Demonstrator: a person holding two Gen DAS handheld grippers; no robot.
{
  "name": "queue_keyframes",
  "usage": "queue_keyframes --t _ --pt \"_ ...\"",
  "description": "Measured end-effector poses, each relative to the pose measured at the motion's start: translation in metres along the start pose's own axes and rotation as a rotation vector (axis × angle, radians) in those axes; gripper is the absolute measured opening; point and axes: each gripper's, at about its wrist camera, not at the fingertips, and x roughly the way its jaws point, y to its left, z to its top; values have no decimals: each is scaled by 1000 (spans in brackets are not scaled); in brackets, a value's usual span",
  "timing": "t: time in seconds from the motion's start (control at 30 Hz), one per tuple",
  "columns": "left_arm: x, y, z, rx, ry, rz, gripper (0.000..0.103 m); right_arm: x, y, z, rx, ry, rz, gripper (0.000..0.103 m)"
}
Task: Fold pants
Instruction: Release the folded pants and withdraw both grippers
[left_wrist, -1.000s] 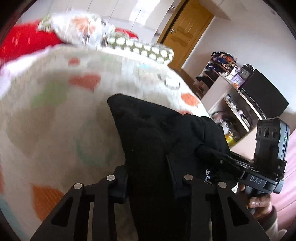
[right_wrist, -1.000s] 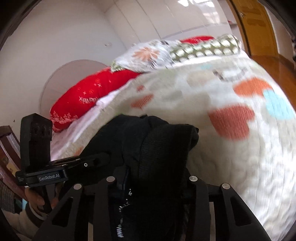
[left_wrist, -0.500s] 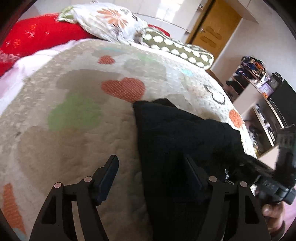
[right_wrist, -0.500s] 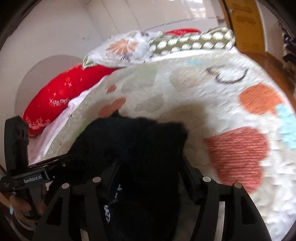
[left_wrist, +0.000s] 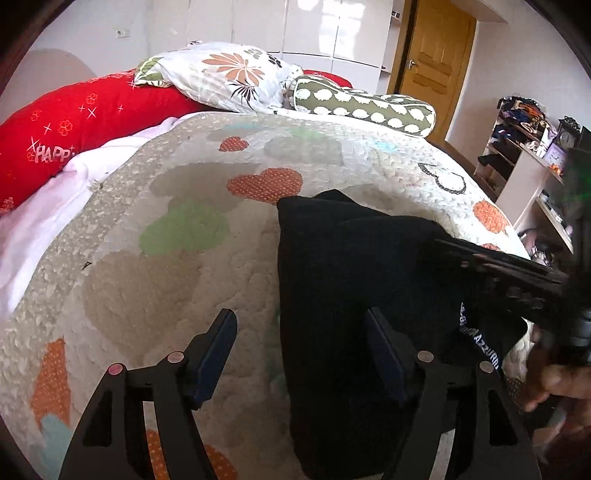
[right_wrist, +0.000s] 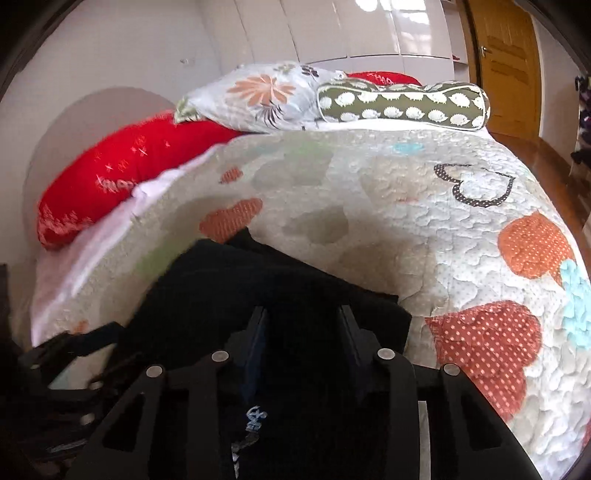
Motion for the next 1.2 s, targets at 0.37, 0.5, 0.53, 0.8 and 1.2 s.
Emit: queue_keyframes --t 0.37,0.5,0.53,0.8,1.2 --pt "-27 -4 -6 15 -34 57 70 -34 27 -45 -92 18 -93 54" --pt "-49 -7 -11 14 -67 73 70 -64 34 -38 -93 -44 -64 62" --pt "-52 -8 -12 12 -70 75 70 -69 36 -38 -92 -58 -71 64" --pt "-88 -17 -28 39 -127 96 70 -100 38 -41 -51 -107 -68 73" --pt "-121 -30 -41 64 -160 91 70 -127 40 -47 -43 -126 -73 75"
